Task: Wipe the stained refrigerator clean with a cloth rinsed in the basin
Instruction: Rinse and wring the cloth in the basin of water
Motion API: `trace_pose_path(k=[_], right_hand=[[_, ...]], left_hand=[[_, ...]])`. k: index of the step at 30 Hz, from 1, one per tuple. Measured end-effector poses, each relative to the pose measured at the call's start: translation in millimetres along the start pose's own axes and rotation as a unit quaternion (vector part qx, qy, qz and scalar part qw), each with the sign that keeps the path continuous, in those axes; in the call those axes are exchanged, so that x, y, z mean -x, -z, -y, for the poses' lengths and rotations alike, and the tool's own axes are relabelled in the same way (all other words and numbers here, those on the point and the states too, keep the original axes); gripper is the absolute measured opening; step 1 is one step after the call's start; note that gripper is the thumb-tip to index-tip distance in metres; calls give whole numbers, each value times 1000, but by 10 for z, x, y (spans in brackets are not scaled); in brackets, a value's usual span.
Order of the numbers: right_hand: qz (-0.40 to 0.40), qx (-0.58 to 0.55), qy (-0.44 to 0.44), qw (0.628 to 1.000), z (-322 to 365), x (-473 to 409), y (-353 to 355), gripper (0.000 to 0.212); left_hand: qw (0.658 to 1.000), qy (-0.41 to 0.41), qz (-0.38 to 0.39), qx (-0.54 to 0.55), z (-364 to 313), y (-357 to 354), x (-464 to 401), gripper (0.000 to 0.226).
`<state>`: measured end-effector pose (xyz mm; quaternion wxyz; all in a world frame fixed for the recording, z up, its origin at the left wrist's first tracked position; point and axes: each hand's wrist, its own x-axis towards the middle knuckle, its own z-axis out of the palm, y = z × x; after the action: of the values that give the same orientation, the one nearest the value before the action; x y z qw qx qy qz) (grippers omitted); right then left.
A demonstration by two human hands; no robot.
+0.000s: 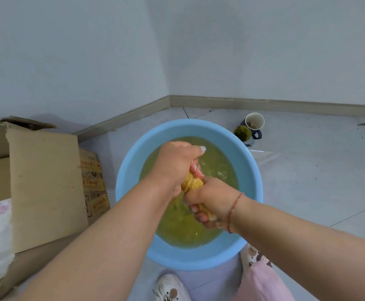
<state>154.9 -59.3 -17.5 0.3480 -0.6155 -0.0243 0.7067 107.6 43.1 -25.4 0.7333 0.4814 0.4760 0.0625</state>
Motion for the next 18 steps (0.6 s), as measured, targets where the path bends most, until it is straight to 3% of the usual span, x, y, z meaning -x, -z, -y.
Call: trace_pose_path(k=[3,7,11,18], right_hand=[[-95,89,-5,991,-200,-346,-36,17],[-166,229,7,959,-461,-666,-55,28],[-186,262,0,947,-593,-771,-45,21],[-185,280,-5,942,-648,-827,-32,29]], left_hand=[[989,21,-89,-119,274,-57,-165,37],[969,47,-151,-191,597,-118,-260,27],[957,80,-186,-207,830,-100,-359,12],[952,124,-203,-191,881,-96,-387,19]])
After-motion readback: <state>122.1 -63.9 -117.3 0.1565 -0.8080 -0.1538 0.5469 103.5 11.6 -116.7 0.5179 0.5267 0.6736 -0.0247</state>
